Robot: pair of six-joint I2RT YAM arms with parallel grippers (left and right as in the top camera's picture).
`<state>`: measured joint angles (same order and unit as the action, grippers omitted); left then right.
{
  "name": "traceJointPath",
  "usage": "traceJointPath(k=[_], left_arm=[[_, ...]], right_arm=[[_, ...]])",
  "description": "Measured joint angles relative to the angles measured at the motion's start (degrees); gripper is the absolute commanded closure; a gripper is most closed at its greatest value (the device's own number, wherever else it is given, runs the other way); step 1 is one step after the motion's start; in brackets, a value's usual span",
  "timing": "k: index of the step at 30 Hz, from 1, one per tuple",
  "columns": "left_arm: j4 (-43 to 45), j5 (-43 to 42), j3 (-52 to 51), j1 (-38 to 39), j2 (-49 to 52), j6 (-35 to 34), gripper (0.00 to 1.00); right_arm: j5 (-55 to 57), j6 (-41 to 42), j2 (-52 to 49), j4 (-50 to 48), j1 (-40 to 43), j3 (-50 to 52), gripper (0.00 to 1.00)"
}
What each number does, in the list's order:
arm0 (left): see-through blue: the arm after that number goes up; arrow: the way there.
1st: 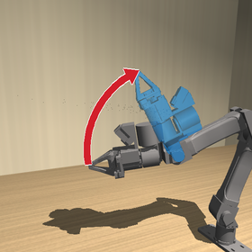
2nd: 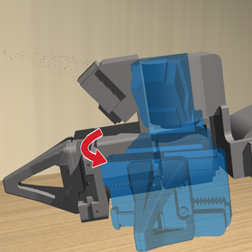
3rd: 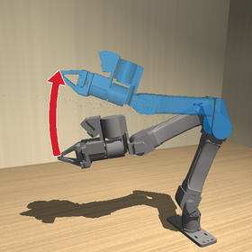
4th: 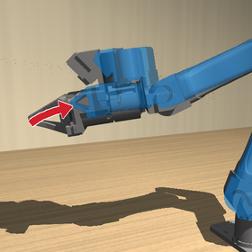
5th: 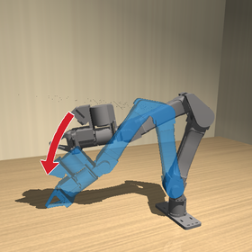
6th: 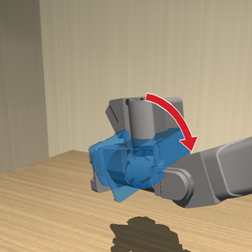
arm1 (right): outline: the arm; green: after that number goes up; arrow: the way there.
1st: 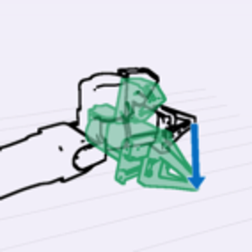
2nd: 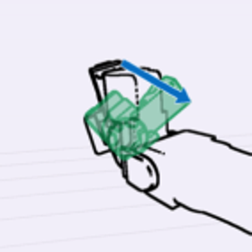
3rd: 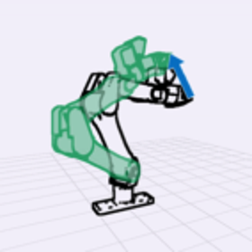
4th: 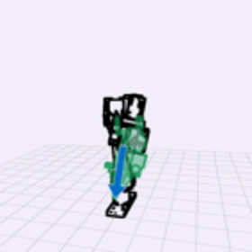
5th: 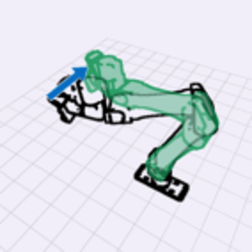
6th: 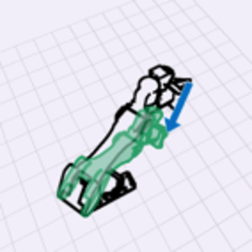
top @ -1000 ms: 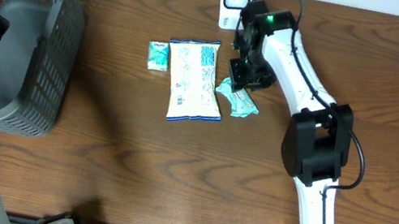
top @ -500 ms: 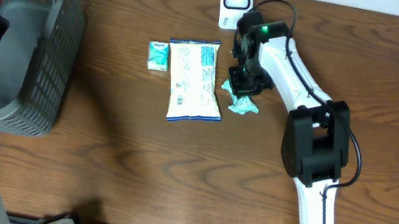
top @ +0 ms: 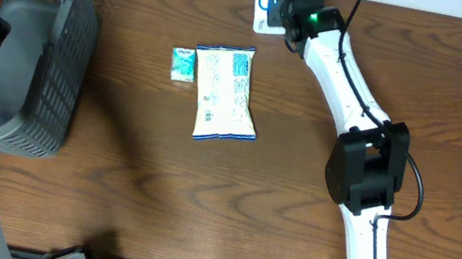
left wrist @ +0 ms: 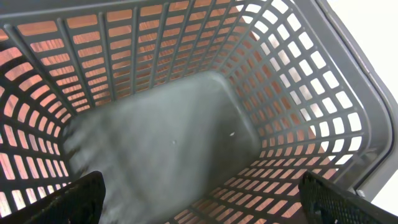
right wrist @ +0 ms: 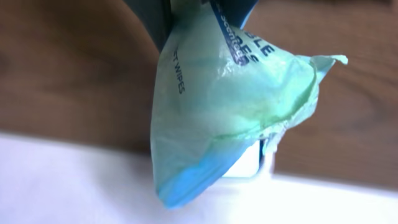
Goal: Scan the item barcode
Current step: 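Carry the wipes pack right and drop it at the table's right edge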
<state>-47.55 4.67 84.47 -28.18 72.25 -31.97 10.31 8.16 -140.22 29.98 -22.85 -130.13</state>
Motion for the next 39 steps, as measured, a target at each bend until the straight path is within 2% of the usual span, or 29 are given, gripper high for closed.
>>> traceJointPath(k=[3, 7, 21, 26, 33, 39], left_arm=[[0.0, 0.0, 0.0, 0.0, 0.0, 0.0, 0.02], [0.0, 0.0, 0.0, 0.0, 0.0, 0.0, 0.02], [0.0, 0.0, 0.0, 0.0, 0.0, 0.0, 0.02], [0.0, 0.0, 0.0, 0.0, 0.0, 0.0, 0.02], [0.0, 0.0, 0.0, 0.0, 0.0, 0.0, 0.02], [0.0, 0.0, 0.0, 0.0, 0.0, 0.0, 0.02]], right_arm=[[-0.6, 0.2, 0.0, -7.4, 0.0, 0.0, 0.99], [-1.5, 0.2, 0.0, -12.4, 0.0, 0.0, 0.99], [-3.0, -0.1, -4.2, -14.6, 0.2, -0.1, 0.99], [-3.3, -0.2, -3.7, -11.5, 1.9, -0.1, 0.99], [-3.0, -0.8, 2.7, -3.4, 8.1, 0.0, 0.99], [6.7, -2.6, 8.7, 16.9, 17.0, -0.6, 0.99]])
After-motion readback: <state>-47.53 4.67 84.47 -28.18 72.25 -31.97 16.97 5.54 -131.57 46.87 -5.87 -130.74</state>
